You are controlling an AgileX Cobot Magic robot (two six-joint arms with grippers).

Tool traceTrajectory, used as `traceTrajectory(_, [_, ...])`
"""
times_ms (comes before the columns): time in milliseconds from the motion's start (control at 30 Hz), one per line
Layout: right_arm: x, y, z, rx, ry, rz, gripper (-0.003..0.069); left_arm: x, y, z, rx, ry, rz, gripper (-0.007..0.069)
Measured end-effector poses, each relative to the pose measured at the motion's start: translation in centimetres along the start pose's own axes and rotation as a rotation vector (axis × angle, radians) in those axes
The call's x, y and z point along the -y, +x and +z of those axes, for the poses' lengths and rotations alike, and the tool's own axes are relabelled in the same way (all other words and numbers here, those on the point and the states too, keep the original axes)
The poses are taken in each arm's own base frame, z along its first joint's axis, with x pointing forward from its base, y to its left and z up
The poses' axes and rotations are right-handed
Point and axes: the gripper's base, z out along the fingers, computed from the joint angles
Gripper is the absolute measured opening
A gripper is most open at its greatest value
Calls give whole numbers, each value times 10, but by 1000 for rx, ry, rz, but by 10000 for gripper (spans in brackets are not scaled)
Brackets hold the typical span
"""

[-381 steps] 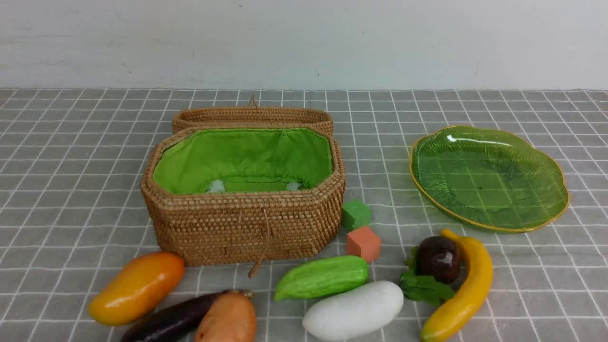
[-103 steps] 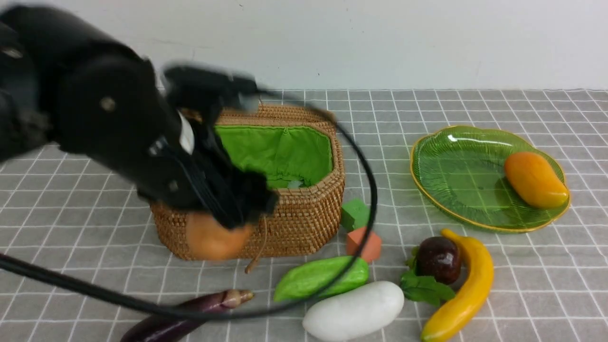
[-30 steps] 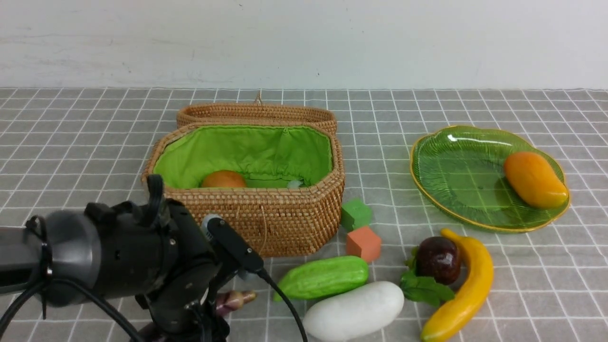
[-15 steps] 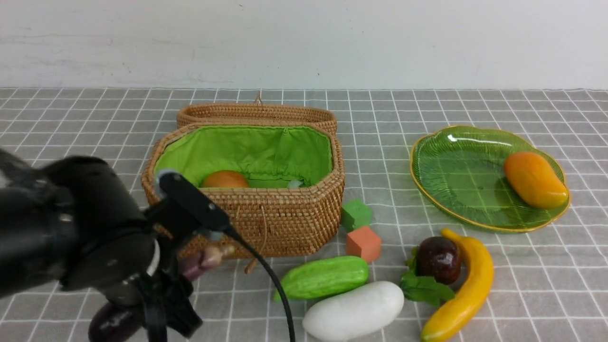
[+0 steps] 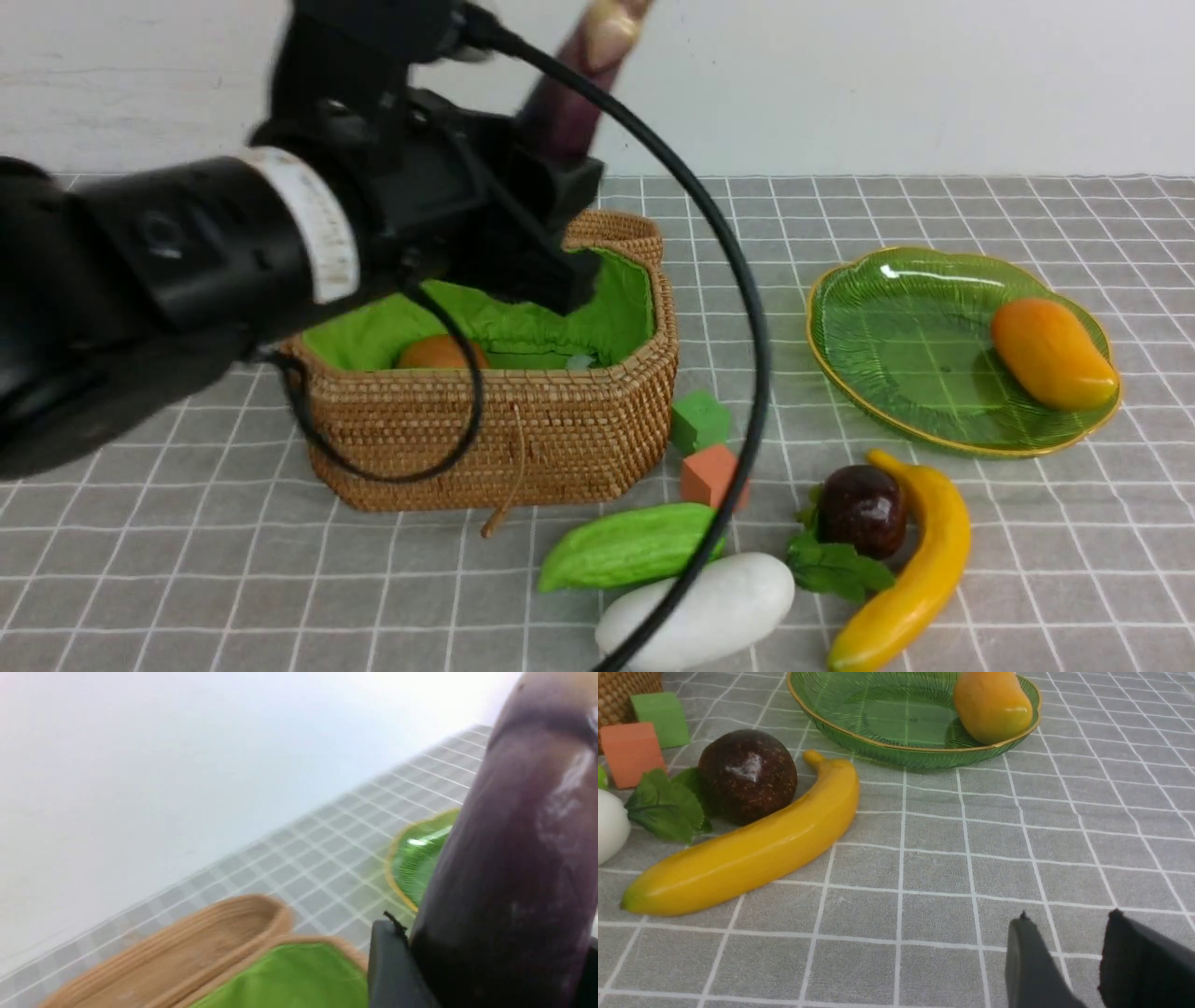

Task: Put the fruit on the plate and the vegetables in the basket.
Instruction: Use the left arm to grab an eggplant and put it into the left basket, then use the right arm to grab a mangosteen and put it into the right plate

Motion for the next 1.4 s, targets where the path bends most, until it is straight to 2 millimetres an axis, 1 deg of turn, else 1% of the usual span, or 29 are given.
traceTrajectory(67, [0, 0, 0, 0, 0, 0, 242, -2, 15, 23, -39, 11, -21, 357])
traceTrajectory(100, [0, 0, 0, 0, 0, -1, 242, -8, 27, 39, -71, 1, -66, 357])
traceTrajectory(133, [0, 0, 0, 0, 0, -1, 242, -13, 33, 48, -86, -12, -108, 357])
traceTrajectory(167, [0, 0, 0, 0, 0, -1, 242, -15, 34, 50, -86, -15, -122, 357])
traceTrajectory(200, [0, 0, 0, 0, 0, -1, 242, -25, 46, 65, -99, -35, -192, 357])
traceTrajectory(233, [0, 0, 0, 0, 0, -1, 242, -33, 52, 73, -97, -54, -243, 357])
traceTrajectory(300, [0, 0, 0, 0, 0, -1, 242, -43, 62, 87, -85, -71, -307, 357])
traceTrajectory(400, [0, 0, 0, 0, 0, -1, 242, -51, 73, 101, -93, -100, -391, 357])
traceTrajectory(467, [0, 0, 0, 0, 0, -1, 242, -52, 79, 106, -113, -114, -427, 357])
traceTrajectory(567, [0, 0, 0, 0, 0, -1, 242, -53, 86, 107, -154, -134, -447, 357])
traceTrajectory(700, [0, 0, 0, 0, 0, -1, 242, -54, 89, 107, -183, -148, -451, 366])
traceTrajectory(733, [0, 0, 0, 0, 0, -1, 242, -54, 89, 107, -188, -150, -451, 377])
traceTrajectory(800, [0, 0, 0, 0, 0, -1, 242, -54, 89, 106, -195, -154, -451, 430])
traceTrajectory(833, [0, 0, 0, 0, 0, -1, 242, -54, 89, 106, -195, -154, -450, 435])
traceTrajectory(867, [0, 0, 0, 0, 0, -1, 242, -54, 86, 104, -198, -157, -444, 467])
traceTrajectory(933, [0, 0, 0, 0, 0, -1, 242, -55, 76, 96, -193, -161, -415, 504])
traceTrajectory(1033, [0, 0, 0, 0, 0, -1, 242, -57, 63, 85, -188, -171, -373, 517])
traceTrajectory(1067, [0, 0, 0, 0, 0, -1, 242, -59, 51, 73, -195, -189, -331, 521])
traceTrajectory(1133, [0, 0, 0, 0, 0, -1, 242, -62, 37, 55, -214, -226, -285, 517])
traceTrajectory(1200, [0, 0, 0, 0, 0, -1, 242, -66, 22, 29, -253, -293, -242, 495])
traceTrajectory(1267, [0, 0, 0, 0, 0, -1, 242, -71, 7, -3, -305, -382, -203, 449])
traceTrajectory(1300, [0, 0, 0, 0, 0, -1, 242, -73, 3, -14, -321, -412, -189, 428])
traceTrajectory(1333, [0, 0, 0, 0, 0, -1, 242, -75, -5, -36, -354, -468, -175, 380])
traceTrajectory(1400, [0, 0, 0, 0, 0, -1, 242, -78, -15, -74, -414, -559, -155, 274])
